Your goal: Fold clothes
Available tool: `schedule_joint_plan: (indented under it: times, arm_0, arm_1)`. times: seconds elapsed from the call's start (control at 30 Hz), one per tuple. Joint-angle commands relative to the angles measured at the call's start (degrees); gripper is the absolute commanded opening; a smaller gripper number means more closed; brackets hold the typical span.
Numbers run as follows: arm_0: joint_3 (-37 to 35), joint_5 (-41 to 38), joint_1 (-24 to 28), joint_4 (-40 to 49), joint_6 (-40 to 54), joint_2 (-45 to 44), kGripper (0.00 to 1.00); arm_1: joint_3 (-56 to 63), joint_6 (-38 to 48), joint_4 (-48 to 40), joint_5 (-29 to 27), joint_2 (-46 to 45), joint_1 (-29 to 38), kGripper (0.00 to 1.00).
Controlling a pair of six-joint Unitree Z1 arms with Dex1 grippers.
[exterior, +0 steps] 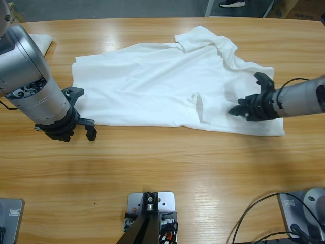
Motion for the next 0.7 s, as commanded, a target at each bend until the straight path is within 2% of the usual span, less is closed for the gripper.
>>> schedule_joint_plan:
  times: [0.03,0.17,0.27,0.3,0.4,0.7]
  arm_0:
    - [0.84,-0.73,-0.65,0.63,-0.32,1.75,0.959]
    - [0.72,-0.73,-0.65,0.63,-0.23,2.08,0.959]
    - [0.63,-0.64,-0.65,0.63,-0.53,1.84,0.959]
    - [0.63,-0.64,-0.65,0.63,-0.77,1.8,0.959]
    - [0.86,-0.64,-0.65,0.63,-1.14,1.75,0.959]
    - [1.93,-0.01,-0.79,-2.25,-3.17,1.15,0.94]
  arm_1:
    - [2.4,-0.36,6.28,-4.5,2.53,1.58,0.348]
    - [1.87,0.78,10.41,-6.03,-0.47,4.45,0.479]
    - [-2.73,3.42,21.4,-8.29,-2.41,5.59,0.777]
    - [-3.98,4.02,23.81,-8.29,-2.3,5.92,0.82]
    - [-5.14,4.82,26.44,-8.94,0.46,6.47,0.876]
    - [-5.03,4.91,26.3,-10.14,0.51,8.08,0.876]
